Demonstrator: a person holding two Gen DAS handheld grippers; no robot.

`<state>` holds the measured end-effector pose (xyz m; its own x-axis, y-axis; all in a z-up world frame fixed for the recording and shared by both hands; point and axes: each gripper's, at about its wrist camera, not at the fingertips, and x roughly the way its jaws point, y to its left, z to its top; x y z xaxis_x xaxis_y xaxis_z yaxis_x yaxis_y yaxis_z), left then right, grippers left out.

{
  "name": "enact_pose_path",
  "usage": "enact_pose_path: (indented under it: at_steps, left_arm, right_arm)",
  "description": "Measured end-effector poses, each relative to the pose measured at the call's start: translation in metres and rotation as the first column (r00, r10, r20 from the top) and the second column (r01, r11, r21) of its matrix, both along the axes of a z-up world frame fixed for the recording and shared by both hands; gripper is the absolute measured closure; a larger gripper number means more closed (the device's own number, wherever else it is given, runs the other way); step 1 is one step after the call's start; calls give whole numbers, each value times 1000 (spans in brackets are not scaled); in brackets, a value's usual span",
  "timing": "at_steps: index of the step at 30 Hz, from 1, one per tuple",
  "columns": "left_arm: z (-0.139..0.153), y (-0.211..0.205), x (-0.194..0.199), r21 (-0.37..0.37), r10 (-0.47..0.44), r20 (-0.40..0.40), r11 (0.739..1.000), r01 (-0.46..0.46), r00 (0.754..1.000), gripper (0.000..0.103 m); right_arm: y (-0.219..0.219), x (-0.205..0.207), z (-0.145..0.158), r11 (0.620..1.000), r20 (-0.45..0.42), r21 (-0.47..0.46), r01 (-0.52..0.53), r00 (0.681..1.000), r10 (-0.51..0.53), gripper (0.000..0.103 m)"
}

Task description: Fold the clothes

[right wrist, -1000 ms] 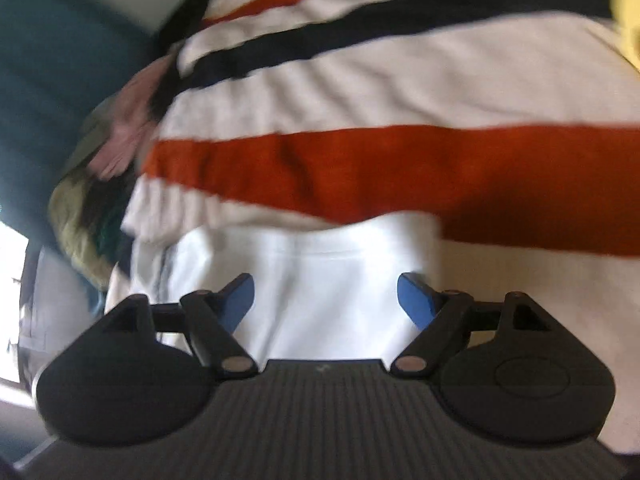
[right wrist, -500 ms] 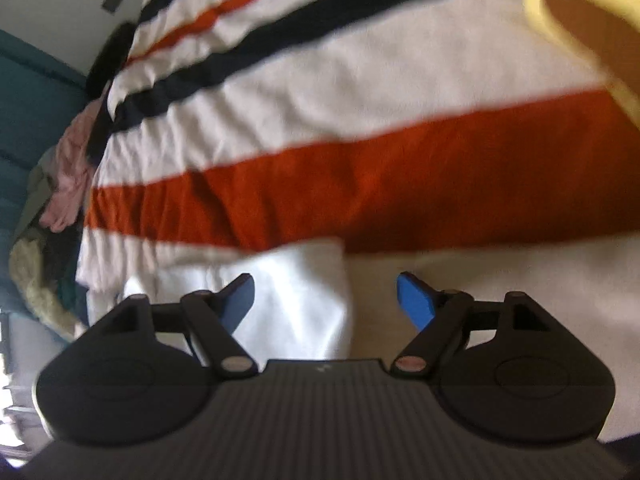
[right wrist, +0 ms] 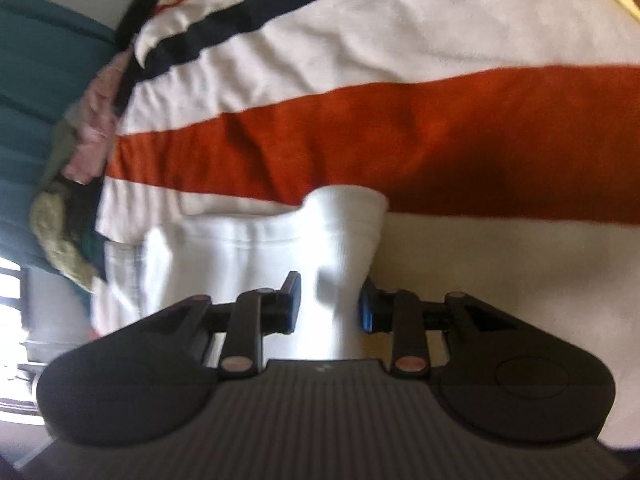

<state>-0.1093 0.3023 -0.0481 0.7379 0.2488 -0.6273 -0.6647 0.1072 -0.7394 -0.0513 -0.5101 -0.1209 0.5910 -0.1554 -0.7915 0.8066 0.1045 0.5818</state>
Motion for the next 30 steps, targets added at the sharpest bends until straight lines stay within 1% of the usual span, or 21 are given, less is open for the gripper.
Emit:
enact_pose_path:
  at_steps: [1,3,4,5,6,8,9,10,11,12,14,17,19,22,24,28,30]
  left_arm:
    - [-2,-2,2,-1,4,2,1000,-4,1000,19]
    - [-7,0,8,-7,10,-18,1000,-10,1000,26]
    - [-9,0,9,-8,18,-22,1000,-19,1000,32]
    - [-11,0,10,-10,28,-25,1000,-28,999,39]
    - [-13,0,11,-11,37,-29,999,-37,999,44]
    - [-16,3,12,-23,46,-27,999,-46,999,63]
    - [-18,5,13,-29,50,-26,998,-50,998,68]
    - [-19,7,13,-35,57,-28,998,-58,998,84]
    - [-21,8,12,-44,69,-29,997,-70,997,88]
    - [-23,8,9,-57,80,-13,995,-80,997,89]
    - [-18,5,6,-36,91,13,995,-90,996,91]
    - [-6,-4,-1,33,82,84,996,-85,993,92]
    - [2,-7,-7,63,76,139,994,-85,987,92]
    - [11,-8,-16,70,81,213,993,-98,974,93]
    - [21,-10,-16,99,76,239,990,-102,968,93]
    - [42,-20,-1,208,34,261,974,-91,965,93]
    - [50,-21,11,231,36,270,968,-101,962,93]
  right_arm:
    - [-3,1,-3,1000,-7,-1,-7,1000,7,71]
    - [-5,2,-5,999,8,6,-32,999,32,73]
    - [-5,3,-6,999,19,9,-48,999,48,87]
    - [-4,4,-5,998,29,4,-63,998,62,97]
    - [-1,5,-1,997,36,-14,-74,997,75,97]
    - [2,4,8,995,70,-57,-79,994,83,97]
    - [3,2,13,994,92,-79,-75,992,82,97]
    - [3,0,18,992,113,-102,-70,990,81,98]
    - [4,-1,23,991,133,-121,-64,988,80,98]
    - [4,-2,27,990,155,-132,-58,985,78,98]
    - [4,-4,34,985,194,-159,-59,977,90,98]
    - [5,-8,46,976,240,-212,-43,966,94,98]
    - [7,-12,56,969,260,-245,-34,960,100,98]
    - [9,-10,72,956,280,-291,-35,952,120,98]
    - [6,-6,80,954,308,-300,-22,944,118,98]
    - [6,26,95,945,351,-327,5,929,116,98]
    - [9,46,102,938,365,-345,25,924,110,98]
